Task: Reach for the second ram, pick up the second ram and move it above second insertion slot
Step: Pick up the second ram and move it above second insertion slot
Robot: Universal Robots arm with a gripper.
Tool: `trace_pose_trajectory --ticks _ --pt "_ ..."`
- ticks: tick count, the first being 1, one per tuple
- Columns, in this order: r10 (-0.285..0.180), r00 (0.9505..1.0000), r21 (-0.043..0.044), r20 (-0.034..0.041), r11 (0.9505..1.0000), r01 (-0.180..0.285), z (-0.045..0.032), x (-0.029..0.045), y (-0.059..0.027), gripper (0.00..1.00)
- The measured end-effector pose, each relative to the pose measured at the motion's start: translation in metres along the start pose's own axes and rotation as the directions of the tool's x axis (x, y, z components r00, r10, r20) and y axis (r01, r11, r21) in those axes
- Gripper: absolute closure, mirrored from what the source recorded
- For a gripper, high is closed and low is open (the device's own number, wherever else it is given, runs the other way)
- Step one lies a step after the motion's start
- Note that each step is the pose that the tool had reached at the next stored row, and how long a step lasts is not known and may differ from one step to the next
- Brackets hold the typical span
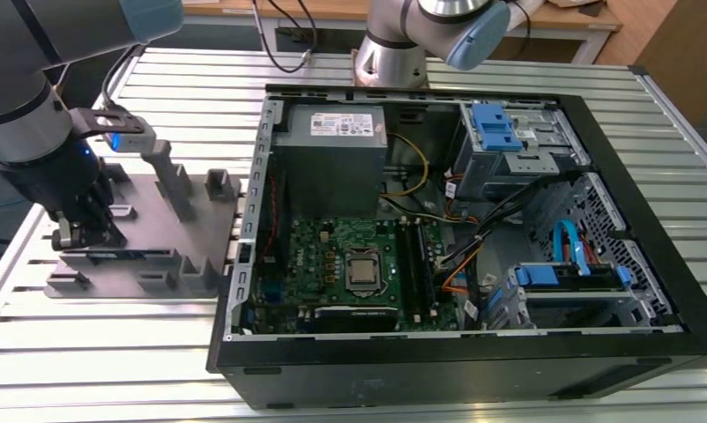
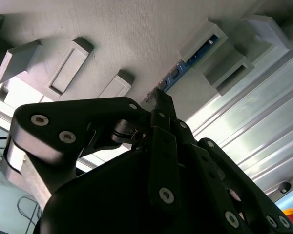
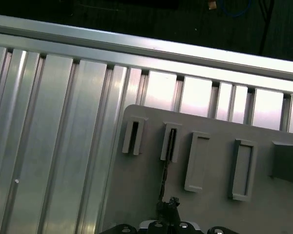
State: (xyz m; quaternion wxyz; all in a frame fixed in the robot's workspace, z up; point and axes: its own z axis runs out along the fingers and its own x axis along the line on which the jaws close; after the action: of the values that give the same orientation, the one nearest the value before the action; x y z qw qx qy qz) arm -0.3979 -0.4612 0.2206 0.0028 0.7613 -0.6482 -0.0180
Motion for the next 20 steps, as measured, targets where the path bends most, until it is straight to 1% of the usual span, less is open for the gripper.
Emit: trace_pose_trajectory --ticks 5,11,13,15,20 --pt "-0.033 0.9995 -0.0008 -0.0009 0.9995 0.033 0.0 0.0 0.0 0.89" --pt "-0.073 0.9973 -0.0018 -0.0019 0.9973 0.073 0.0 0.0 0.0 0.89" --pt "-0.093 0.9956 -0.0023 -0.0025 0.9956 0.093 0.0 0.0 0.0 0.89" --pt "-0.131 0.9913 -0.0033 -0.0035 0.9913 0.131 0.0 0.0 0.0 0.89" --pt "-0.181 0.9835 -0.0048 -0.0046 0.9835 0.181 0.0 0.0 0.0 0.89"
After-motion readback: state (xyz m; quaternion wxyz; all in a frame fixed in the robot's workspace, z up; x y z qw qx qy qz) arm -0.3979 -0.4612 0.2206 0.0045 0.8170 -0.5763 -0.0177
